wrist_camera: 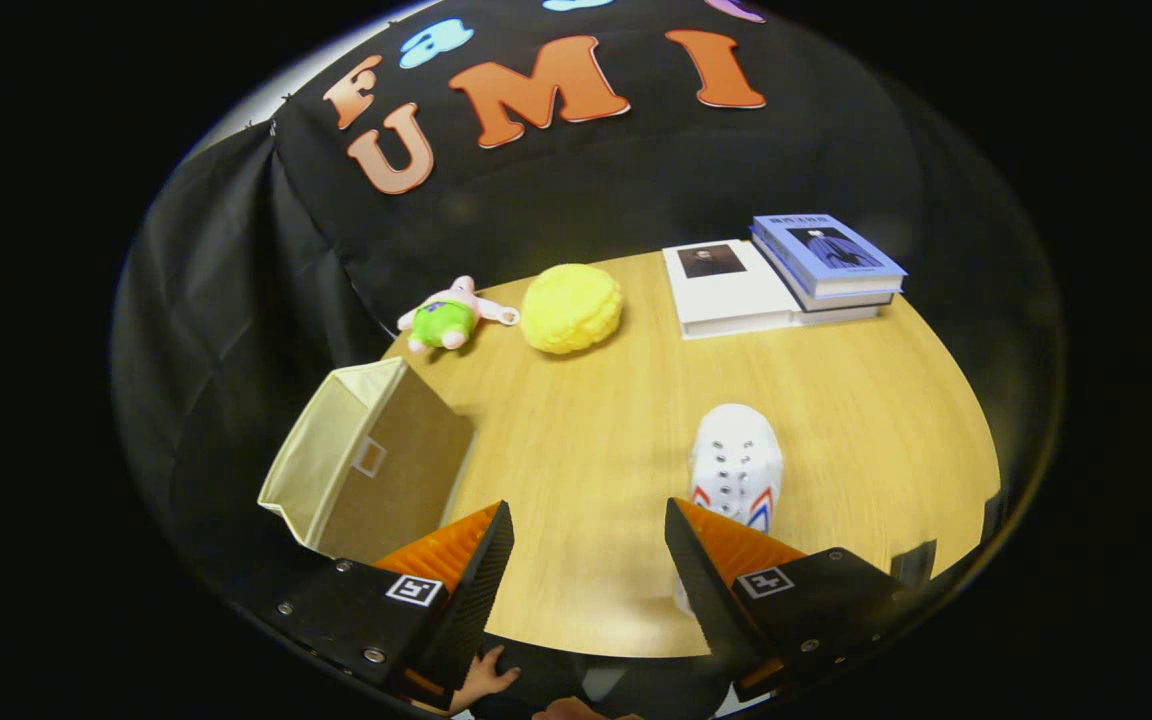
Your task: Open the storage box then place both shoes into the box .Put the left shoe in first, then the right shoe, with the right side of both shoes facing outward in a uniform manner.
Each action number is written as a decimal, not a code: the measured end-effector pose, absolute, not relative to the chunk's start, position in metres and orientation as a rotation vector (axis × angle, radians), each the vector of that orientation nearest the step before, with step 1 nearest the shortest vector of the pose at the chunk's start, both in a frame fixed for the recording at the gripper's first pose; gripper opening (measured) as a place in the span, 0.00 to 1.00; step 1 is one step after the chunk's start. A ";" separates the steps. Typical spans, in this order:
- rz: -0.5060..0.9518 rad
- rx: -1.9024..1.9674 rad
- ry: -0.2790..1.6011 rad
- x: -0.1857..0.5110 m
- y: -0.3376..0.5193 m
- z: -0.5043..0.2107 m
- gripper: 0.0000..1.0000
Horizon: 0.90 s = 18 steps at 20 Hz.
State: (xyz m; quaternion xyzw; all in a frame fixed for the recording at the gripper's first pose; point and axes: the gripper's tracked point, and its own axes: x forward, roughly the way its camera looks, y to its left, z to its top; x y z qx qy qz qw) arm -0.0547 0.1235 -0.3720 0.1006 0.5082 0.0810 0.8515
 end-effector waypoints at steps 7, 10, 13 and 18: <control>0.046 0.185 1.183 -0.077 0.065 -0.432 0.93; -0.019 0.205 1.214 -0.087 0.048 -0.454 0.91; -0.023 0.265 1.230 -0.078 0.050 -0.462 0.85; -0.031 0.318 1.243 -0.075 0.053 -0.475 0.69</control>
